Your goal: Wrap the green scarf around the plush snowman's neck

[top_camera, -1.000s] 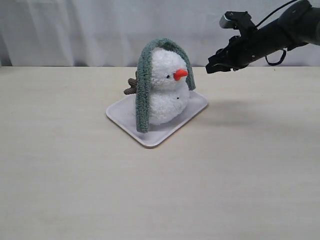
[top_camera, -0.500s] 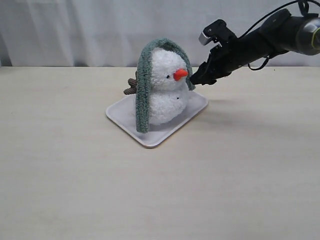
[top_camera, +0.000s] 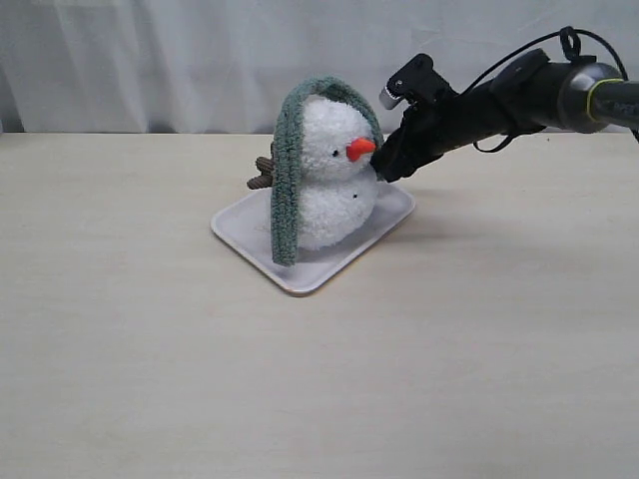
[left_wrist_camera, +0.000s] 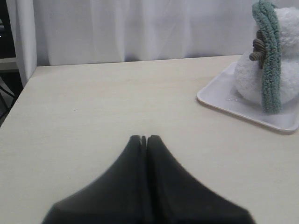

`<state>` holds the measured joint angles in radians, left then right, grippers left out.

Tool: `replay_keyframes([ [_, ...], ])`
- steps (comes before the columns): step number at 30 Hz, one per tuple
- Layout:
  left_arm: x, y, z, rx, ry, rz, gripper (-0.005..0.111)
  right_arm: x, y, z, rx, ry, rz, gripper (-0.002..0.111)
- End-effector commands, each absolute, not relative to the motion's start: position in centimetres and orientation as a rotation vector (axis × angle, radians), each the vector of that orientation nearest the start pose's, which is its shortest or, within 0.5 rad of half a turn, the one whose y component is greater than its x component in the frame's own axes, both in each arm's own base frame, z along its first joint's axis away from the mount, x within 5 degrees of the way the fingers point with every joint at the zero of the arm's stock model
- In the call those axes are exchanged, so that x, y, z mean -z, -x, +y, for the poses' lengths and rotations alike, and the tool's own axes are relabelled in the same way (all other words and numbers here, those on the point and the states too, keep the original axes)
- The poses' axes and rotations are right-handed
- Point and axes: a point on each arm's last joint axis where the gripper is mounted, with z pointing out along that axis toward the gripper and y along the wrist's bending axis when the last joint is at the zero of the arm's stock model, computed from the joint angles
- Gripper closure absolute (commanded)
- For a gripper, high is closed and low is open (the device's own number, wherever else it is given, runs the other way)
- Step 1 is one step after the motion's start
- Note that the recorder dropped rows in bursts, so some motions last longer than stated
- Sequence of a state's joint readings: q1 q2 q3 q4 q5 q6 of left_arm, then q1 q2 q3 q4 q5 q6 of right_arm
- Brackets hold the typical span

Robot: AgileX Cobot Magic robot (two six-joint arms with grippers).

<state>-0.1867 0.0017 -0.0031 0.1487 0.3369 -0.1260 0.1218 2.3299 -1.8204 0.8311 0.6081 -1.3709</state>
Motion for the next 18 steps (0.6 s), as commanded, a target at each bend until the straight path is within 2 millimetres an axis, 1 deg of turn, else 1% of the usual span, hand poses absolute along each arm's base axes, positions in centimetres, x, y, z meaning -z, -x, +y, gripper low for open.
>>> replay_keyframes([
  [1,-18.4,-5.4,-0.6,0.083,-0.145,1.796,0.107,-14.5,-51.1,10.1,-0.233,1.006,2.098,0.054],
  [2,-18.4,-5.4,-0.6,0.083,-0.145,1.796,0.107,-14.4,-51.2,10.1,-0.222,0.989,2.099,0.056],
  [4,-18.4,-5.4,-0.6,0.083,-0.145,1.796,0.107,-14.4,-51.2,10.1,-0.219,0.983,2.097,0.067],
  [6,-18.4,-5.4,-0.6,0.083,-0.145,1.796,0.107,-14.7,-51.1,10.3,-0.244,1.002,2.094,0.086],
  [8,-18.4,-5.4,-0.6,0.083,-0.145,1.796,0.107,-15.5,-50.9,10.5,-0.266,1.018,2.086,0.103],
  [14,-18.4,-5.4,-0.6,0.083,-0.145,1.796,0.107,-18.5,-49.8,10.9,-0.331,1.082,2.048,0.104],
  [18,-18.4,-5.4,-0.6,0.083,-0.145,1.796,0.107,-19.3,-48.9,11.0,-0.387,1.146,2.078,0.104],
])
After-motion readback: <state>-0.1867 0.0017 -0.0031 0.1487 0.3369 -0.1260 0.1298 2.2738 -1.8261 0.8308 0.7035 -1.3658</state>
